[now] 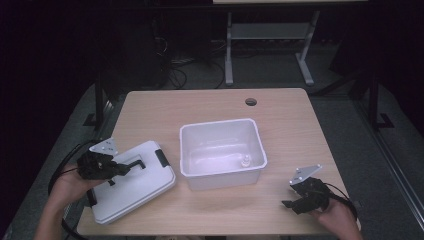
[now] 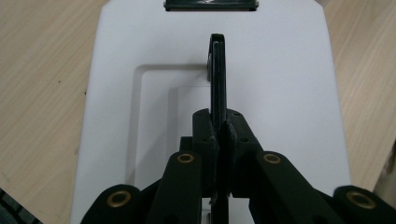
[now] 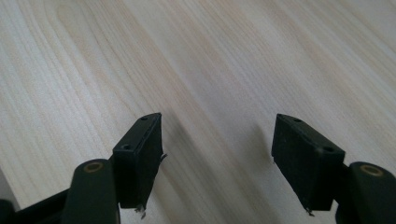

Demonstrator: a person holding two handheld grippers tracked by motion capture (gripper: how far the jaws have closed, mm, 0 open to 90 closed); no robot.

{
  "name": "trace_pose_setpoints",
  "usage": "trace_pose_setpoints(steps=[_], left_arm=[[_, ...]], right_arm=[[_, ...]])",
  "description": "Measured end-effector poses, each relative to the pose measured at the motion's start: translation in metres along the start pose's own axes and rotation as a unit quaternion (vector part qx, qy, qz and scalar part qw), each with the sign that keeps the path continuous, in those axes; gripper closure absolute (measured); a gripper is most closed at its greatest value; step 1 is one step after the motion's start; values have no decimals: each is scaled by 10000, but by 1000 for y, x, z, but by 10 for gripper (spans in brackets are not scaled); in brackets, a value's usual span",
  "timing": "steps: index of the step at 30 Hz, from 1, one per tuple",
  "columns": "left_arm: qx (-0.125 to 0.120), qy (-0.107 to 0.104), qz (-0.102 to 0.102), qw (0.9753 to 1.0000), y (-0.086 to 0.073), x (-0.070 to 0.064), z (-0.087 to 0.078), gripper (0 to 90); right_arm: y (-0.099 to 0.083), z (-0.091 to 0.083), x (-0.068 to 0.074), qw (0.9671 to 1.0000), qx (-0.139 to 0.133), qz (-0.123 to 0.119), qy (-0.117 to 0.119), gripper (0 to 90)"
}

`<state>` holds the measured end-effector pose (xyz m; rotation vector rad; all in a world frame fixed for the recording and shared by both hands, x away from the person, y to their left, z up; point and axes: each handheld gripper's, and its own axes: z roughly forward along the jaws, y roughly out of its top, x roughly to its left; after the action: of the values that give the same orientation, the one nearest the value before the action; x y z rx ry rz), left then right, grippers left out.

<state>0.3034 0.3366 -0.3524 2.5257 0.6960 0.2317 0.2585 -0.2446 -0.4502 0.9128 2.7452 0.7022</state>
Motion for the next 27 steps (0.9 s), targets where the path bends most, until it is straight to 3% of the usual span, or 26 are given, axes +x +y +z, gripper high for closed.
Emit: trace_pose_setpoints(steps=[15,27], left_arm=[[-109,-18,192,9998,16,0,-44,842],[-281,-74,428,9987,39,-4,-75,842]], right_arm=[[-1,-2,-1,10000,-40,39,10,323],[-1,-4,0,9999,-89,53,7,321]])
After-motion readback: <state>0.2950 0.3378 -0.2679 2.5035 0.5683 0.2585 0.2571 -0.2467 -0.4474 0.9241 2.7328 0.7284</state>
